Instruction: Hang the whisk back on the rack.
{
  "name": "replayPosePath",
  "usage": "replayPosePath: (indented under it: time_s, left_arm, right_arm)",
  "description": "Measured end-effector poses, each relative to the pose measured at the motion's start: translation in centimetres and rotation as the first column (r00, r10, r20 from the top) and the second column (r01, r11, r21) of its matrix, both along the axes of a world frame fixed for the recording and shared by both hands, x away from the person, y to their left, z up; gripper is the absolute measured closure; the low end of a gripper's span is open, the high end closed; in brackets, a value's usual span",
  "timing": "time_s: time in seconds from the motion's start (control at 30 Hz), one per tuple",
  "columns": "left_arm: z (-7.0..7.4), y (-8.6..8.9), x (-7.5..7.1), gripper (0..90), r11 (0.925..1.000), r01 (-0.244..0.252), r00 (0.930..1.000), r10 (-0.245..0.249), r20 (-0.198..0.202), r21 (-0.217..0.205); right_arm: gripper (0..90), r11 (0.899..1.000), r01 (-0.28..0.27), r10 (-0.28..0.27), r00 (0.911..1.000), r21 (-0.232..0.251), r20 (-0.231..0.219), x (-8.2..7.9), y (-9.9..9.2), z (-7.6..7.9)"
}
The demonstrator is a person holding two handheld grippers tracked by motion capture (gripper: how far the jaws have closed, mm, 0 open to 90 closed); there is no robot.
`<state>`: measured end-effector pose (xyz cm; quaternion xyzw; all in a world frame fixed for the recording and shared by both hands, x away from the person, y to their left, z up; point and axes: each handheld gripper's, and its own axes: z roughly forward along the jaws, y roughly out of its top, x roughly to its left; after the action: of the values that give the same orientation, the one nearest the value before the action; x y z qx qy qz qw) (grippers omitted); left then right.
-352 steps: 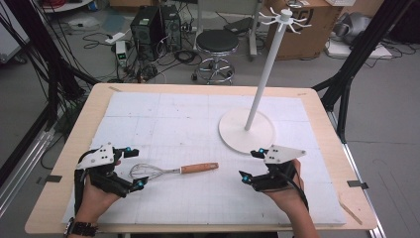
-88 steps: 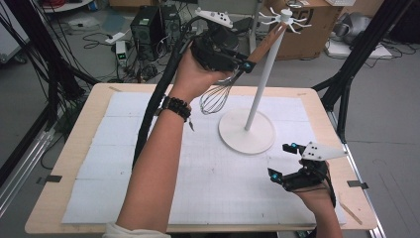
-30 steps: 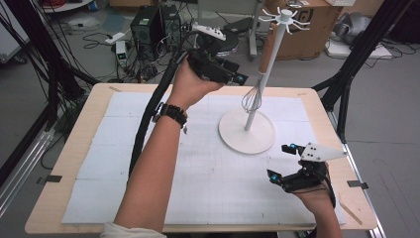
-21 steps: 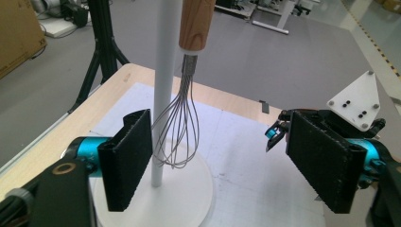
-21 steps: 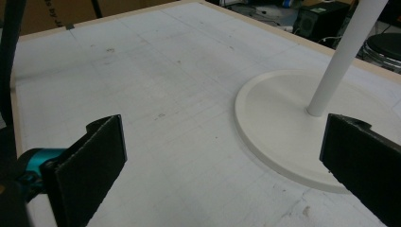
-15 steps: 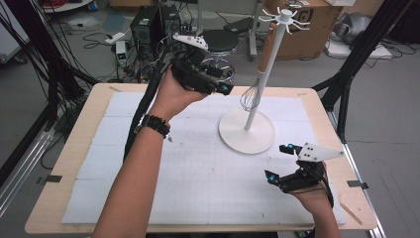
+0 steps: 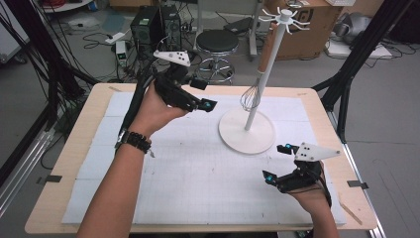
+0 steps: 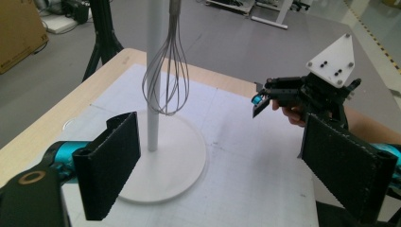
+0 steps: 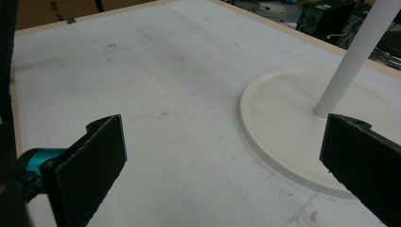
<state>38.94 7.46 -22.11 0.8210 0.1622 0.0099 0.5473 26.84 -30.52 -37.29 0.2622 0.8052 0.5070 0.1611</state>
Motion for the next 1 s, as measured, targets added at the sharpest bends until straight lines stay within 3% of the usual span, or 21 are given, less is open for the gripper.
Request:
replayPosePath:
  time_s: [0.27, 0.33, 0.5, 0.67, 0.8, 1.0]
  left_arm:
    - [-1.7, 2.3, -1.5, 9.2, 0.9996, -0.025, 0.9997, 0.025, -0.004, 0.013]
    - [-2.1, 2.8, -2.0, 8.9, 0.9986, -0.042, 0.9991, 0.042, 0.010, 0.033]
    - [-3.2, 4.3, -3.0, 6.8, 0.9980, -0.063, 0.9980, 0.063, 0.003, -0.006]
    - [-4.3, 5.7, -3.8, 6.3, 0.9963, -0.086, 0.9962, 0.086, 0.013, 0.000]
    - [-5.2, 6.6, -4.8, 5.9, 0.9935, -0.110, 0.9933, 0.108, 0.040, 0.030]
    - [-7.2, 8.4, -5.9, 2.7, 0.9907, -0.136, 0.9904, 0.135, 0.030, 0.012]
  right_arm:
    - [0.2, 1.000, 0.004, -0.004, 1.0000, 0.001, -0.005, 0.0, 0.0, 0.0]
    - [0.2, 1.000, 0.008, -0.008, 1.0000, 0.001, 0.004, 0.1, 0.0, 0.0]
    - [0.2, 1.000, 0.008, -0.008, 1.0000, -0.002, 0.001, 0.1, 0.0, 0.0]
    - [0.2, 1.000, 0.005, -0.005, 1.0000, -0.007, -0.006, 0.1, 0.1, -0.1]
    - [0.2, 1.000, 0.005, -0.005, 1.0000, -0.007, -0.007, 0.2, 0.2, -0.2]
    - [0.2, 1.000, 0.005, -0.005, 0.9999, -0.004, -0.012, 0.3, 0.2, -0.3]
